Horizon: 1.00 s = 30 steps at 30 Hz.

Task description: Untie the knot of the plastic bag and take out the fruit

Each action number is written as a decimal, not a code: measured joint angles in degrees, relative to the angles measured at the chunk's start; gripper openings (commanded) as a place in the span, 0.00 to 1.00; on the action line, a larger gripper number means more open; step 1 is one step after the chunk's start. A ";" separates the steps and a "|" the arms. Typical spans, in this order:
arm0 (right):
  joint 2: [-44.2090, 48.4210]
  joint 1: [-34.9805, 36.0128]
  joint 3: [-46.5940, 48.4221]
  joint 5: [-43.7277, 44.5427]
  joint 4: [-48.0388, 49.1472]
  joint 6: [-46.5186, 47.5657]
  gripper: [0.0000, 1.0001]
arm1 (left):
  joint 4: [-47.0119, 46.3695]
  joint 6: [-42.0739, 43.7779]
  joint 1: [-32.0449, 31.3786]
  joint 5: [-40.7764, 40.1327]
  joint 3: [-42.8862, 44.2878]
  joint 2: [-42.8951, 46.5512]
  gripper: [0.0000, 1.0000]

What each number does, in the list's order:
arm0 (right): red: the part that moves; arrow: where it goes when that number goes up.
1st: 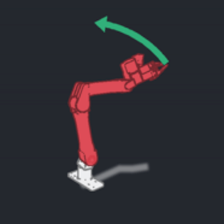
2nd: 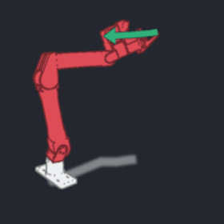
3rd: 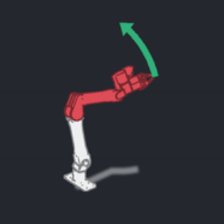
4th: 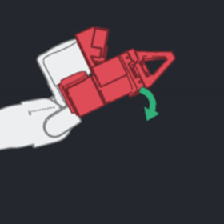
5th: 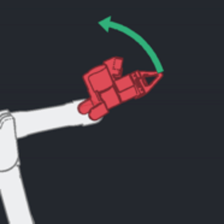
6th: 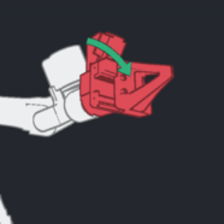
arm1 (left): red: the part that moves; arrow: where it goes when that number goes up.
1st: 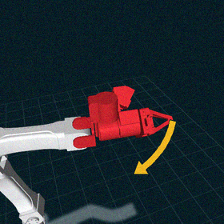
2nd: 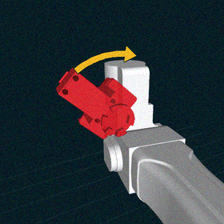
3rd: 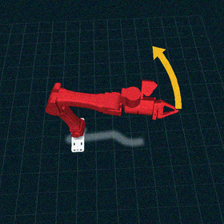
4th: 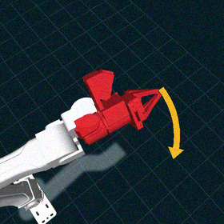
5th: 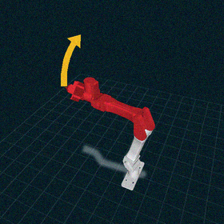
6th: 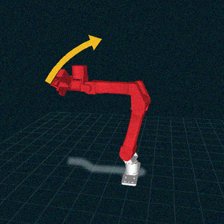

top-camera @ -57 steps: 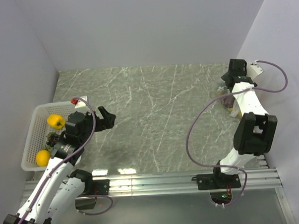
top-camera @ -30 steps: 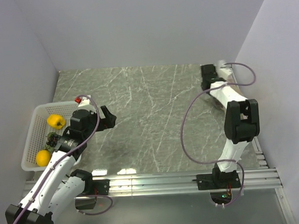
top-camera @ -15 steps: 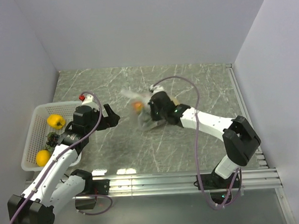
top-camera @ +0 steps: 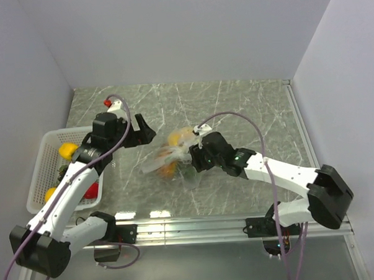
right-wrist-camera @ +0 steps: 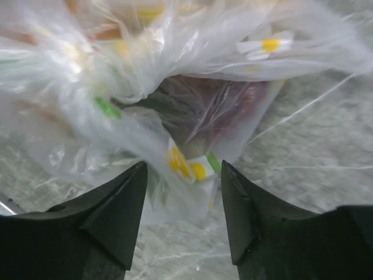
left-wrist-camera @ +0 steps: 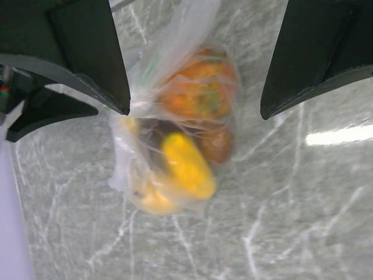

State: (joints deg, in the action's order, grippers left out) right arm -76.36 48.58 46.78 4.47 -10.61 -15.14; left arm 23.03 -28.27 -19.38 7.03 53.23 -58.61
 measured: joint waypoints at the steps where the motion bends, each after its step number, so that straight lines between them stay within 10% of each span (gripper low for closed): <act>1: 1.77 0.00 -0.07 0.22 -0.15 0.42 0.66 | -0.17 0.20 -0.44 0.94 1.01 -1.57 0.98; 19: 4.02 0.04 -3.76 -5.22 11.26 4.24 0.59 | 0.00 4.15 -14.05 1.97 12.17 -24.55 0.79; 22: 3.21 0.11 -5.11 -5.20 13.40 4.48 0.34 | 0.87 4.00 -14.32 1.01 12.17 -25.14 0.78; 24: 2.54 0.17 -6.23 -5.20 14.93 4.81 0.00 | 0.90 3.41 -14.36 0.17 12.09 -25.22 0.80; 30: 1.95 0.20 -12.68 -3.56 19.28 3.19 0.00 | -0.68 -1.86 -14.36 -2.16 9.33 -24.72 0.81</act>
State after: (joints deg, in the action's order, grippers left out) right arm -74.41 48.77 34.11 0.91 8.67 -11.94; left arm 22.35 -30.13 -33.74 4.86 62.57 -83.33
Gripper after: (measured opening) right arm 0.007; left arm 0.811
